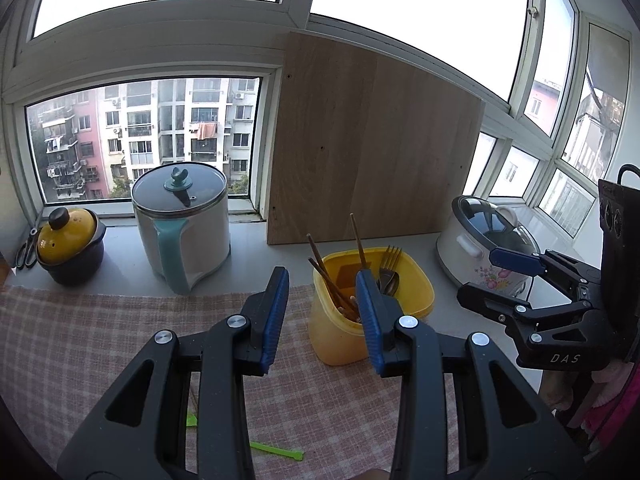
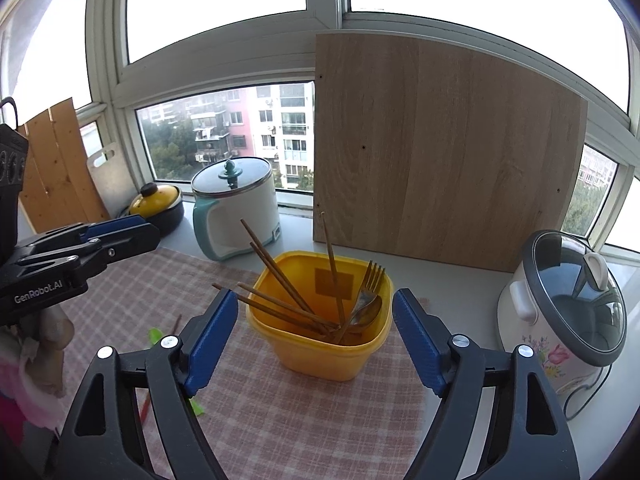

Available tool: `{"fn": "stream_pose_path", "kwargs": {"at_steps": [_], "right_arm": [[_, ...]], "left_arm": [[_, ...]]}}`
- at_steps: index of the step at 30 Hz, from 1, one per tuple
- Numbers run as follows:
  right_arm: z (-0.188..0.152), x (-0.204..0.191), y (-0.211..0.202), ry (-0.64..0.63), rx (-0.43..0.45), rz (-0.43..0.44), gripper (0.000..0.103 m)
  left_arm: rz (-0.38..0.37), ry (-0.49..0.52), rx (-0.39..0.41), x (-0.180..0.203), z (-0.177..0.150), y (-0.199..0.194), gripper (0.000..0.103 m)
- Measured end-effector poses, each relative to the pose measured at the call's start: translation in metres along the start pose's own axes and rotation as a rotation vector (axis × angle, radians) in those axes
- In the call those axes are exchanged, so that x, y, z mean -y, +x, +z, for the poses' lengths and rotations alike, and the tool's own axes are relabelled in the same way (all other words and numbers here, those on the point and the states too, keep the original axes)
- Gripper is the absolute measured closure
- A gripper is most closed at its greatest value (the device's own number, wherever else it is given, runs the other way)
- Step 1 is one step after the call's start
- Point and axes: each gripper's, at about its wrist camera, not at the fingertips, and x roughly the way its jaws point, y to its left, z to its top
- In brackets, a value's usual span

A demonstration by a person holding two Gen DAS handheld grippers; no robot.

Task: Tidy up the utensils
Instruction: 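Move both tools back down toward the green spoon and last chopstick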

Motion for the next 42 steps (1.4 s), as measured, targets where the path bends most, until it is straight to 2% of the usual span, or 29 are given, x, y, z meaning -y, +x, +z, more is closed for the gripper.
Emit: {"fn": "stream_pose_path", "kwargs": {"at_steps": [13,22,27,31,38,40,42], "right_arm": [[-0.017,-0.035,0.001,-0.064,0.008,0.007,0.022],[-0.028,-0.052,0.011,-0.069,-0.002,0.082,0.020],[-0.035,-0.065,0.025,-0.095,-0.069,0.181,0.020],[-0.042,-0.080,0.041,-0.135,-0.148,0.216,0.020],[-0.055,-0.113,0.071,-0.224,-0.253,0.293,0.021],[-0.058,-0.123,0.082,-0.252,-0.284,0.311,0.024],[-0.062,-0.133,0.095,-0.282,-0.324,0.341,0.031]], "left_arm": [[0.079,0.022,-0.044,-0.034,-0.032,-0.025,0.068],[0.148,0.015,-0.108,-0.063,-0.063,-0.036,0.067],[0.170,-0.067,-0.187,-0.095,-0.093,-0.030,0.067],[0.163,-0.129,-0.257,-0.112,-0.121,-0.020,0.067],[0.147,-0.228,-0.328,-0.128,-0.161,-0.010,0.067],[0.143,-0.245,-0.342,-0.129,-0.168,-0.008,0.067],[0.138,-0.260,-0.354,-0.130,-0.174,-0.007,0.067]]}}
